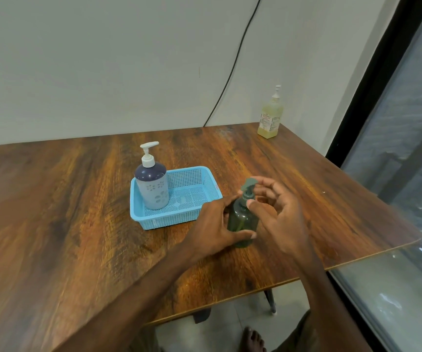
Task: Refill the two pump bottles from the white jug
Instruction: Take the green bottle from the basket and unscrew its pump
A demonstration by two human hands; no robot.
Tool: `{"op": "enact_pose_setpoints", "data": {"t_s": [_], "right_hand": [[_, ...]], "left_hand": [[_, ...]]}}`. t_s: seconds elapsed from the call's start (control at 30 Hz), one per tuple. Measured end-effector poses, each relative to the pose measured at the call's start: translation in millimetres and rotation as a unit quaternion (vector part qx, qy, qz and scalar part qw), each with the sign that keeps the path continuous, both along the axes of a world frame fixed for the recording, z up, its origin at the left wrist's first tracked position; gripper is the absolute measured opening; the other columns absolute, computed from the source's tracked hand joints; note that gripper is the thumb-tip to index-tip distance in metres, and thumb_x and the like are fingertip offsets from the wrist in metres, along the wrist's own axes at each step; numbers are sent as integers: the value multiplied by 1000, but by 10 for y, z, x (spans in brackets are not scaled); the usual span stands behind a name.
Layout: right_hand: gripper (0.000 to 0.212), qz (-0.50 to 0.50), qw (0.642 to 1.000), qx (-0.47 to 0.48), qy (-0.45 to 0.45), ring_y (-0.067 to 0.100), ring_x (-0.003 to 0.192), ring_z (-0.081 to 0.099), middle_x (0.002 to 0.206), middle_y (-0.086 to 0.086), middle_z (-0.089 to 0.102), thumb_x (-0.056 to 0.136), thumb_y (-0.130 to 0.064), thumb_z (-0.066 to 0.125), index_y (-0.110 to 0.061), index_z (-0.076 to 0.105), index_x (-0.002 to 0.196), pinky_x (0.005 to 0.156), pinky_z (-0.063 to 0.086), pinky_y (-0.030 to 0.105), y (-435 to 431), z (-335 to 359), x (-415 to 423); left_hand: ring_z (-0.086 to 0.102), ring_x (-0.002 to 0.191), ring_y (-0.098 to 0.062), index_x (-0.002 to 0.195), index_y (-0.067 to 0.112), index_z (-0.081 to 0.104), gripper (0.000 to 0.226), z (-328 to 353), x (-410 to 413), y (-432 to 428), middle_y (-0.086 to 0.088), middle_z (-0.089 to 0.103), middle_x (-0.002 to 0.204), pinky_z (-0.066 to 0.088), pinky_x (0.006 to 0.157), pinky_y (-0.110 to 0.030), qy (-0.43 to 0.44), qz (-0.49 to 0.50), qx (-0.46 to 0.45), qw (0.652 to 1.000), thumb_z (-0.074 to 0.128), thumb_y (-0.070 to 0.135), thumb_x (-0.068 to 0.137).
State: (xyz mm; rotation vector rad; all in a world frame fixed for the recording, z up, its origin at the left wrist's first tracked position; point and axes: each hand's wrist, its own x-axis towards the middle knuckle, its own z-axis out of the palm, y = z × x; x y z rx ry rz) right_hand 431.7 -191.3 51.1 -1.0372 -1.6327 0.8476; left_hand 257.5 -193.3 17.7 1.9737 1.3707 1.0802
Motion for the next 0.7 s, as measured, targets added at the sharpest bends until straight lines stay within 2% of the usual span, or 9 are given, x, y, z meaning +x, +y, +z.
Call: {"op": "enact_pose_setpoints", "data": {"t_s": [0.07, 0.13, 0.2, 0.3, 0.43, 0.5, 0.6, 0.63, 0.7], "right_hand": [[43, 37, 999, -10, -9, 8, 116, 66, 120, -9, 73, 92, -7, 69, -23, 60, 131, 101, 54, 41, -10, 15, 16], [44, 17, 998, 3, -57, 5, 119, 62, 126, -14, 67, 87, -30, 76, -28, 61, 129, 101, 53, 38, -9, 8, -10], [49, -28, 995, 9, -96, 2, 113, 61, 121, -17, 65, 78, -48, 80, -31, 63, 121, 94, 55, 31, -10, -1, -49], [43, -57, 995, 18, -78, 0, 106, 65, 112, -15, 69, 79, -31, 84, -28, 66, 118, 94, 57, 33, 11, -10, -47], [43, 41, 999, -12, -7, 7, 120, 64, 123, -7, 72, 91, -2, 68, -18, 61, 130, 105, 51, 42, 8, 17, 10], [44, 37, 998, -13, -38, 6, 124, 60, 129, -9, 68, 91, -13, 71, -19, 61, 133, 107, 49, 42, 20, 12, -14], [54, -34, 995, -11, -92, 5, 118, 61, 125, -14, 65, 80, -42, 80, -25, 63, 129, 101, 53, 35, 31, -16, -85], [54, -51, 995, -12, -90, 3, 113, 63, 121, -15, 67, 78, -43, 81, -26, 64, 126, 98, 55, 34, 30, -24, -89], [49, -53, 996, -8, -69, 2, 109, 65, 115, -13, 71, 81, -33, 82, -25, 65, 125, 96, 56, 35, 27, -29, -67]], "left_hand": [[66, 104, 3, 135, 24, 62, 75, 5, -4, -5, 16, 71, 117, 54, 88, -17, 1, 0, -3, 1000, 93, 46, 71], [66, 103, 1, 134, 24, 62, 72, 0, -6, -8, 14, 72, 116, 57, 88, -24, 5, 3, 2, 1000, 92, 44, 71], [67, 102, 0, 132, 24, 63, 70, -5, -6, -9, 13, 73, 115, 58, 86, -28, 1, 4, 3, 1000, 93, 42, 71], [66, 102, 0, 132, 24, 63, 72, 0, 2, -11, 14, 72, 114, 57, 88, -27, 7, 7, 4, 1000, 93, 46, 70], [67, 97, 5, 133, 23, 63, 73, 13, 11, -17, 19, 72, 108, 55, 84, -18, -9, 1, 5, 1000, 94, 44, 70], [68, 100, 0, 132, 23, 63, 73, 2, 9, -7, 14, 73, 112, 57, 87, -25, -5, 2, 6, 1000, 92, 47, 70], [67, 101, -2, 131, 24, 63, 70, -10, -3, -2, 12, 73, 114, 56, 84, -22, -4, 3, 10, 1000, 92, 44, 71], [67, 102, -1, 131, 24, 63, 70, -9, -4, -2, 12, 73, 115, 56, 85, -21, -4, 4, 11, 1000, 93, 43, 71], [67, 102, 0, 134, 23, 62, 73, -9, 0, -1, 12, 73, 116, 56, 88, -22, -4, 2, 11, 1000, 93, 42, 71]]}}
